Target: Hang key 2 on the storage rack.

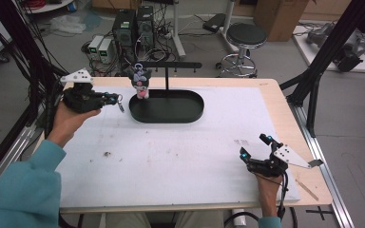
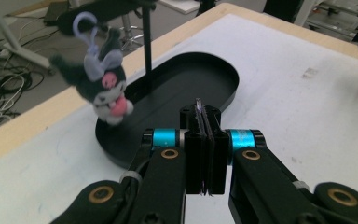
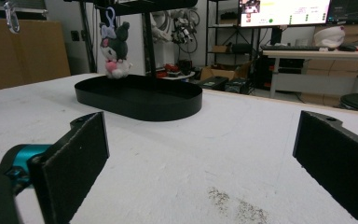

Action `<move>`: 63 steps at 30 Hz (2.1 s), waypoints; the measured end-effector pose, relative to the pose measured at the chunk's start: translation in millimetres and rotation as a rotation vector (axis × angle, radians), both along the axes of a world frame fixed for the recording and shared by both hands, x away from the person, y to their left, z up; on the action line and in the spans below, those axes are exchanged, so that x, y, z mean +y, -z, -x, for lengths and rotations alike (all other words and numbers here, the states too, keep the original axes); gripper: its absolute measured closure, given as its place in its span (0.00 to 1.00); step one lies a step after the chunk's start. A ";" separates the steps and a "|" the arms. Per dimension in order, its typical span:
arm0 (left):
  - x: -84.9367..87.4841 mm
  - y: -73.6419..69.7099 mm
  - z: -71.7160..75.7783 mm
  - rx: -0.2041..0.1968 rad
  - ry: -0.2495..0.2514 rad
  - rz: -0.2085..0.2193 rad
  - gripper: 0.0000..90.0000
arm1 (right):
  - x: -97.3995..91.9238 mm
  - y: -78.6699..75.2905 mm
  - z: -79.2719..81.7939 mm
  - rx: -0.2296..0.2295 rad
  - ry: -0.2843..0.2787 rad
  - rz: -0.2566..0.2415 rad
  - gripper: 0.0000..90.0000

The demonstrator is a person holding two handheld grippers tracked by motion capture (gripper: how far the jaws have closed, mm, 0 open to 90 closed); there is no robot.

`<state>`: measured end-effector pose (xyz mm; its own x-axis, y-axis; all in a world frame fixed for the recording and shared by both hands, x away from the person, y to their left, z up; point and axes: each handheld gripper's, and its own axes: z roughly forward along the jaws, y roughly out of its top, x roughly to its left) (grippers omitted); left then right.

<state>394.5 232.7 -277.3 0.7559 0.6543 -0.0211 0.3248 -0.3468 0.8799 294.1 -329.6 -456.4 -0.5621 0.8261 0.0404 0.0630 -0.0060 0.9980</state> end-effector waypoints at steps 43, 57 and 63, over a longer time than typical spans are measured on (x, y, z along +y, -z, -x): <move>-80.3 -40.9 -102.7 0.023 0.064 -0.136 0.98 | 0.0 0.0 0.1 -0.003 -0.002 0.001 0.03; -101.8 -42.5 -116.9 0.043 0.095 -0.185 0.98 | -0.1 0.0 -0.5 -0.009 -0.001 -0.001 0.03; -102.6 -35.8 -122.9 0.068 0.096 -0.183 0.98 | -0.1 0.0 -0.2 -0.004 -0.001 0.001 0.03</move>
<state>517.5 130.1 -241.6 0.8156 0.5774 0.0381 0.3395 -0.5308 0.7766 294.3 -329.7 -456.4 -0.5632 0.8255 0.0375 0.0588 -0.0052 0.9983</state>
